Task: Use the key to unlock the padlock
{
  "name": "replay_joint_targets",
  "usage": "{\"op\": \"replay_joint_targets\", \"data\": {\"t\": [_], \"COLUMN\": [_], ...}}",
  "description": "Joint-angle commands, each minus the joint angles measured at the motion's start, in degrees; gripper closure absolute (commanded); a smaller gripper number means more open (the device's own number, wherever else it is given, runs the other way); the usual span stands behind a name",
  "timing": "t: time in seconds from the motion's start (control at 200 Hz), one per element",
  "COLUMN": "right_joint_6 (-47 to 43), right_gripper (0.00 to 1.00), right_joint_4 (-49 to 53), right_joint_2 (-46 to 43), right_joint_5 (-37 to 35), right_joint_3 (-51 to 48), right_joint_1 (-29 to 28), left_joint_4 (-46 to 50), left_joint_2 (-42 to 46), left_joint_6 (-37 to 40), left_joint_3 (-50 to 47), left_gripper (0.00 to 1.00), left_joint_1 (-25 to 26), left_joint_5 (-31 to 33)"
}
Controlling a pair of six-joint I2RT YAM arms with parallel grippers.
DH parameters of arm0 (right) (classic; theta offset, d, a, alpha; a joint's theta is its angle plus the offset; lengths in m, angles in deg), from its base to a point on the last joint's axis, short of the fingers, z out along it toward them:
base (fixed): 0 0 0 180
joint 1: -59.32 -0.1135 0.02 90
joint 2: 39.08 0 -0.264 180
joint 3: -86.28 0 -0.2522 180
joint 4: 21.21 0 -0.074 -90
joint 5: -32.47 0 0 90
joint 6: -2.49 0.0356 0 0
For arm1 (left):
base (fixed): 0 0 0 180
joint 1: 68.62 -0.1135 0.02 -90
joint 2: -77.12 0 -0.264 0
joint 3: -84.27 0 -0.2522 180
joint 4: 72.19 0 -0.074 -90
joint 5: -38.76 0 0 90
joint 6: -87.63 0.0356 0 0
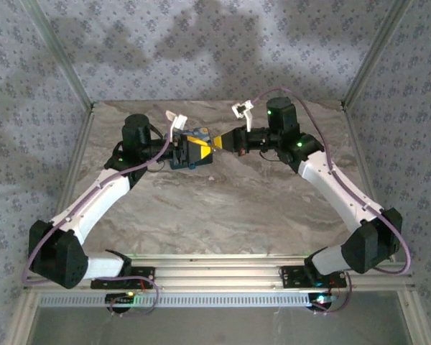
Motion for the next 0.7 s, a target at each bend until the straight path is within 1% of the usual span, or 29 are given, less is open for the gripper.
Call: {"op": "replay_joint_targets", "data": {"t": [0.0, 0.215, 0.295, 0.345, 0.44, 0.52, 0.68, 0.695], "right_joint_6": [1.0, 1.24, 1.38, 1.55, 1.86, 2.01, 3.93, 4.19], "right_gripper": [1.0, 1.0, 1.0, 1.0, 1.0, 1.0, 1.0, 0.95], "right_joint_4": [-2.08, -2.28, -2.44, -2.45, -2.63, -2.33, -3.87, -3.92], "right_joint_2": [-1.78, -1.78, -1.82, -1.83, -2.22, -2.7, -3.46, -3.58], "right_joint_5": [1.52, 1.26, 0.92, 0.63, -0.17, -1.64, -3.73, -4.16], "right_joint_3": [-0.37, -0.64, -0.82, -0.95, -1.28, -1.48, -2.08, -2.13], "right_joint_1": [-0.07, -0.88, -1.08, -1.17, -1.25, -1.17, -1.09, -1.08], "left_joint_4": [-1.08, -0.71, -0.63, -0.37, 0.95, 2.28, 5.74, 6.13], "left_joint_2": [-0.7, -2.21, -2.94, -3.27, -3.26, -2.95, -1.93, -1.85], "left_joint_6": [0.57, 0.95, 0.6, 0.74, 2.01, 3.28, 6.93, 7.37], "left_joint_3": [2.48, 4.41, 5.19, 5.54, 5.67, 5.37, 5.07, 5.14], "left_gripper": [0.45, 0.47, 0.52, 0.6, 0.85, 1.0, 1.0, 1.0], "left_joint_1": [0.45, 1.39, 1.82, 2.13, 2.72, 2.84, 2.96, 2.99], "left_joint_5": [-2.26, -3.07, -3.31, -3.67, -3.65, -2.95, -1.44, -1.29]}}
